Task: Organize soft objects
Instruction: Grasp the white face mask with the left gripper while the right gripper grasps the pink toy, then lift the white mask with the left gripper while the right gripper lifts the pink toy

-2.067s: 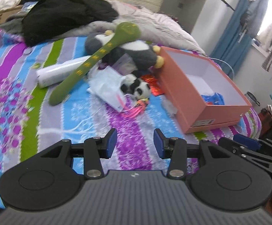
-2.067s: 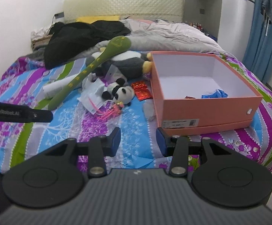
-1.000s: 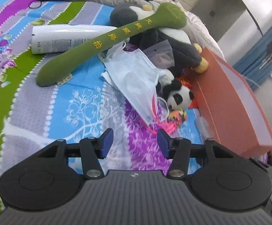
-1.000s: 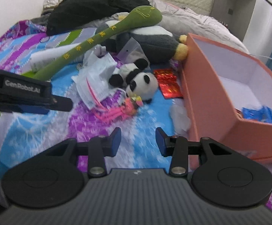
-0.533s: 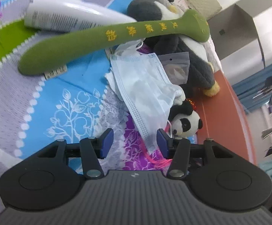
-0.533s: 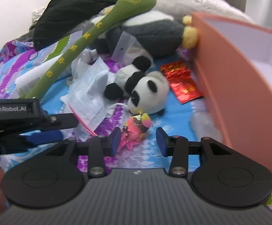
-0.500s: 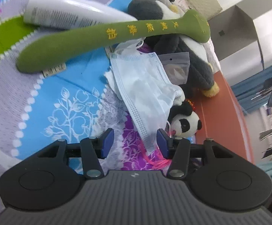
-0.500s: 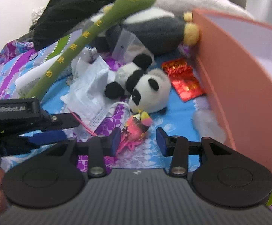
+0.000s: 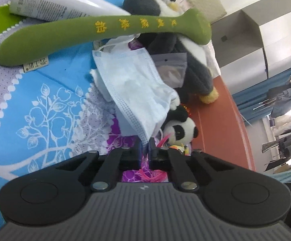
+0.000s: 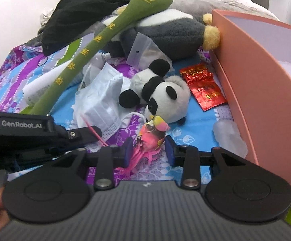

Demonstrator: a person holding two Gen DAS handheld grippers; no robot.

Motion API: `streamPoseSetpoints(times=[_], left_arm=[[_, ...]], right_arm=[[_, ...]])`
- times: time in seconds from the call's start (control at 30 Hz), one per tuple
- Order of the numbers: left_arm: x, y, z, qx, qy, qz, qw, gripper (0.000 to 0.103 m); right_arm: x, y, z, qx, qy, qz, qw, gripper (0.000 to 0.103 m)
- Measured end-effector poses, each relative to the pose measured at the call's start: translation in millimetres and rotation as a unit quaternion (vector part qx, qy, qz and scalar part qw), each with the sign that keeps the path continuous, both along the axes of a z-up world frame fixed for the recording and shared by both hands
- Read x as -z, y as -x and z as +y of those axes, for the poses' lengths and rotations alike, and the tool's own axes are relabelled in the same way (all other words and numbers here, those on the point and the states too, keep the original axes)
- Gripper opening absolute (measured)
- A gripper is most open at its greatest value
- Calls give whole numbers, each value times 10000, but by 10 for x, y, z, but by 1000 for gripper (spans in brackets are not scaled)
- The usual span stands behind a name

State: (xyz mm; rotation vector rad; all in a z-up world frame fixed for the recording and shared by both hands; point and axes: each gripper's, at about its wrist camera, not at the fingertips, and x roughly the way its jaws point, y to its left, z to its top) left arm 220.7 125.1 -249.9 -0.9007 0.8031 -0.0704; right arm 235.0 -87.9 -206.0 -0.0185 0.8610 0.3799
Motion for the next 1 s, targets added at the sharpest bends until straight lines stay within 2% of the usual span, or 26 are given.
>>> streamPoseSetpoints(times=[0.13,0.47,0.6,0.77,1.0], left_arm=[[-128,97,-36,77,-122,-153,9998,5],[-392,583,6,148,-134,-349,9992,5],[-410,757,-48,239,-117,-282,9992,5],[-467,1033,-143,446,-399,-197,9980,5],[-536,1436,-102,256,-642,18,9976,5]], right_arm=[[-87,75,-43,-26,37,-51,10000,38],[-283,403,-180,-64,153,-130,9998,38],[-294,514,-241,-79,247,-72,9996,38],[-280,616,-300,-137,392,20,9991,38],[-233,703,-324,-235,480,218,9983,38]])
